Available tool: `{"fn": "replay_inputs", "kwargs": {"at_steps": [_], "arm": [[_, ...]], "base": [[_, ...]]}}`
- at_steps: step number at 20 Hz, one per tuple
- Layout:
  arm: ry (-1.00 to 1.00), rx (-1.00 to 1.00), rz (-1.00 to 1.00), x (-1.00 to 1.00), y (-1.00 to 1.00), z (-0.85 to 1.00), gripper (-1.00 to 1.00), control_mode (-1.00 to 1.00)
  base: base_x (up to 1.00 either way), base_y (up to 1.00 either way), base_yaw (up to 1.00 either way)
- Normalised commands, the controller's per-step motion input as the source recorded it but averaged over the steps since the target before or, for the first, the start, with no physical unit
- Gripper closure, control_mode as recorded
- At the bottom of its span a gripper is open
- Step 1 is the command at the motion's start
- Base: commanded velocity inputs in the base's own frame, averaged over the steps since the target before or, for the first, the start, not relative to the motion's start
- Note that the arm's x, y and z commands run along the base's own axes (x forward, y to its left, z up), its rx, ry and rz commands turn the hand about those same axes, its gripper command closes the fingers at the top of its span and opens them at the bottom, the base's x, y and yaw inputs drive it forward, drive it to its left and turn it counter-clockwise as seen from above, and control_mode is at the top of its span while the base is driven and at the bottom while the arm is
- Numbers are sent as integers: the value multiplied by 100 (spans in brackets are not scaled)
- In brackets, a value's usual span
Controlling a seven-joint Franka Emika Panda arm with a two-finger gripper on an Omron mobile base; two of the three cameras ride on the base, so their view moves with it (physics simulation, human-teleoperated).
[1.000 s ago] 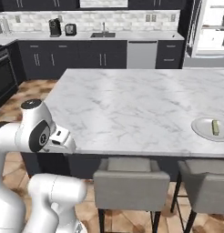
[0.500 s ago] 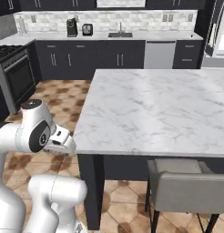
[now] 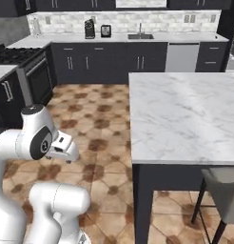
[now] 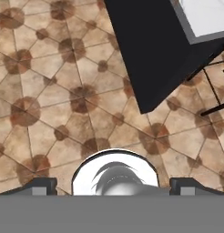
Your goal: Retrieve the butter from the fridge and place it on a plate on the dining table. Then retrieve the butter knife by the fridge and place it near the plate.
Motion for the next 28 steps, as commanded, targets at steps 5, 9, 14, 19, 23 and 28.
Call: {"fn": "replay_inputs", "kwargs": {"at_steps": [5, 9, 14, 19, 23, 28], "arm": [[0, 0, 0, 0, 0, 0, -100, 100], [0, 0, 0, 0, 0, 0, -100, 100], [0, 0, 0, 0, 0, 0, -100, 100], [0, 0, 0, 0, 0, 0, -100, 100], [0, 0, 0, 0, 0, 0, -100, 100], [0, 0, 0, 0, 0, 0, -100, 100]], "base": [[45, 100, -35], [64, 100, -45], [81, 100, -40], [97, 100, -36], [100, 100, -33], [100, 100, -23]]}}
